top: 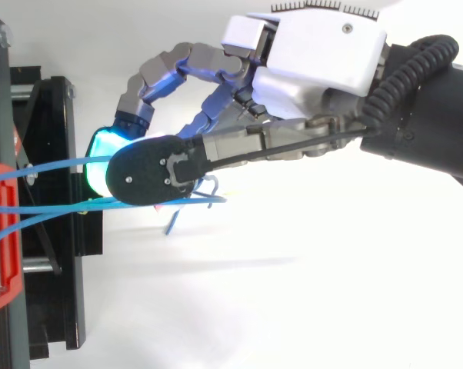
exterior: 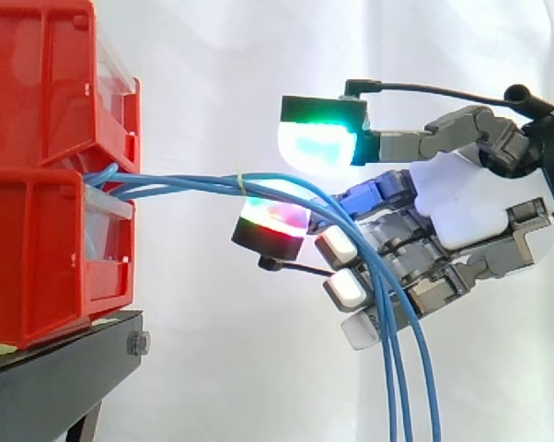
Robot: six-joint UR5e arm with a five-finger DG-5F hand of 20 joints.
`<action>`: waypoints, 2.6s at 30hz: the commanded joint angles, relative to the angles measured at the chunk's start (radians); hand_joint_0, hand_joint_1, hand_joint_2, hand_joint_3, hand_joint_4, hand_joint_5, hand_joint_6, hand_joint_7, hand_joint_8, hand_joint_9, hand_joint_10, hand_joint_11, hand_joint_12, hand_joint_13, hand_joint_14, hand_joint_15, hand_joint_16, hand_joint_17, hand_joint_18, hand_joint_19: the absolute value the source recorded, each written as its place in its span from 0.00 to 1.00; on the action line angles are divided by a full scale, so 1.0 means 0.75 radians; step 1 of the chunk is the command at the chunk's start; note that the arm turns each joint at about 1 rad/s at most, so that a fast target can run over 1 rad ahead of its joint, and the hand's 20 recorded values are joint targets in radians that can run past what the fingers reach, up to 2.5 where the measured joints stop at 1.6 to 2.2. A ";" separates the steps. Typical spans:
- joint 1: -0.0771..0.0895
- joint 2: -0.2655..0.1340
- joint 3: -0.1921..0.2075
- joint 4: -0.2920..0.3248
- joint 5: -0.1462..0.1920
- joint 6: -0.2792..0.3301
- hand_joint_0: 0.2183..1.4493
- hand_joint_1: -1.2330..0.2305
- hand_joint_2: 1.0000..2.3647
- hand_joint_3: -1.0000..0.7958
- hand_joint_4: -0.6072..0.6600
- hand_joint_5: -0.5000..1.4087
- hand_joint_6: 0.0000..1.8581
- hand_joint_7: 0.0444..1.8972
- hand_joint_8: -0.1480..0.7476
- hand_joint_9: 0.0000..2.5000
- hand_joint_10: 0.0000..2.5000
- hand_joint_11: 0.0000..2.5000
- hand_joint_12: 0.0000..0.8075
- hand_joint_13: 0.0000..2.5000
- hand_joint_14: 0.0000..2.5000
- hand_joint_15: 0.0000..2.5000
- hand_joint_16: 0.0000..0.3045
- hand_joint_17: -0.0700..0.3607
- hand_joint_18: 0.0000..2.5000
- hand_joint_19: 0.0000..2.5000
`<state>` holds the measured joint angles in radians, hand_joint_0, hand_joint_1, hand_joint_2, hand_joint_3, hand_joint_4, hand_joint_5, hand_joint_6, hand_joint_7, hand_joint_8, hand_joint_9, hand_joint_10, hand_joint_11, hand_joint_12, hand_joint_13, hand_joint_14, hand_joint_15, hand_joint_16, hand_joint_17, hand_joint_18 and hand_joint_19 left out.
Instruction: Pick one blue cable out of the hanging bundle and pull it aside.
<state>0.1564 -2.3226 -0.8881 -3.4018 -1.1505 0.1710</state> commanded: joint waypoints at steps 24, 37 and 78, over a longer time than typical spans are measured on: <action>0.006 -0.002 -0.004 -0.048 0.000 0.022 0.29 0.29 0.04 0.54 0.30 0.25 0.48 0.53 0.49 0.53 0.01 0.22 0.45 0.43 0.01 0.19 0.20 0.47 0.38 0.15; 0.006 0.000 -0.014 -0.107 -0.002 0.062 0.29 0.29 0.06 0.52 0.28 0.25 0.48 0.51 0.49 0.38 0.00 0.14 0.47 0.36 0.01 0.17 0.19 0.47 0.29 0.13; 0.018 0.166 -0.432 0.144 -0.063 0.116 0.21 0.30 0.33 0.50 0.25 0.26 0.47 0.52 0.48 0.36 0.00 0.11 0.50 0.35 0.01 0.17 0.22 0.51 0.26 0.09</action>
<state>0.1694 -2.2008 -1.1979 -3.3354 -1.1968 0.2542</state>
